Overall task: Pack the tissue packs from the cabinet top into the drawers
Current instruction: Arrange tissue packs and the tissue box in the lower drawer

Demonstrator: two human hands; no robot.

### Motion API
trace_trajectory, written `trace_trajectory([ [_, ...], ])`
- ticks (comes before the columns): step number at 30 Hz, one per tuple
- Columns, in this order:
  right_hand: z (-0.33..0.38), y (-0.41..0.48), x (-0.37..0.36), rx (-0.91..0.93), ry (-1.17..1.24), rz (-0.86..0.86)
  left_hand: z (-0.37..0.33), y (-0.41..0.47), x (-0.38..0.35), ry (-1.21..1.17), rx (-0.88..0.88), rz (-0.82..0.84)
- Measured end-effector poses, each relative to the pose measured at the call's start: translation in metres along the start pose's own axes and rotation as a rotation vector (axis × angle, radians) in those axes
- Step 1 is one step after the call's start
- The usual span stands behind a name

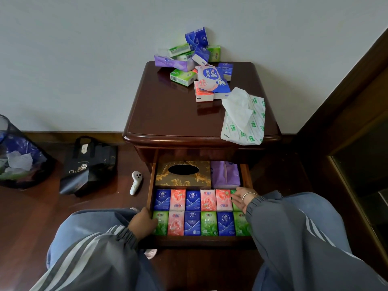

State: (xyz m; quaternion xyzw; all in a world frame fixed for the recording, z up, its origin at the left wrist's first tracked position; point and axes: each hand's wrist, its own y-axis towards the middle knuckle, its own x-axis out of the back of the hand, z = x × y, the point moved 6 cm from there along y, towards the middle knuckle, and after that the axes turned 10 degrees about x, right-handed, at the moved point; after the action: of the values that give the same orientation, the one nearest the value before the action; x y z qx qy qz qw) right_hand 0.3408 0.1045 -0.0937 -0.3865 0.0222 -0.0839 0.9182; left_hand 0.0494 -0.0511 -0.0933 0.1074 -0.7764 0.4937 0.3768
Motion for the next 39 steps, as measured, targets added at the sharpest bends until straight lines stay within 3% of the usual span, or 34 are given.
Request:
trace_trajectory([
  [9,0.025,-0.044,0.007,0.15,-0.184,0.254,-0.001,-0.007,0.002,-0.013,-0.039,-0.001],
  [15,0.043,-0.05,0.029,0.533,-0.39,0.127,-0.001,-0.01,0.005,-0.114,-0.032,-0.015],
  [19,0.073,-0.049,0.05,0.738,-0.303,-0.096,-0.015,-0.018,0.043,-0.444,-0.066,-0.217],
  [22,0.098,-0.041,0.059,0.768,-0.14,-0.194,-0.034,-0.02,0.078,-0.649,-0.141,-0.304],
  [29,0.13,-0.03,0.03,0.767,-0.264,-0.014,-0.078,-0.011,0.119,-0.864,-0.243,-0.198],
  [39,0.135,-0.015,0.032,0.719,-0.264,0.035,-0.092,0.005,0.127,-0.988,-0.233,-0.128],
])
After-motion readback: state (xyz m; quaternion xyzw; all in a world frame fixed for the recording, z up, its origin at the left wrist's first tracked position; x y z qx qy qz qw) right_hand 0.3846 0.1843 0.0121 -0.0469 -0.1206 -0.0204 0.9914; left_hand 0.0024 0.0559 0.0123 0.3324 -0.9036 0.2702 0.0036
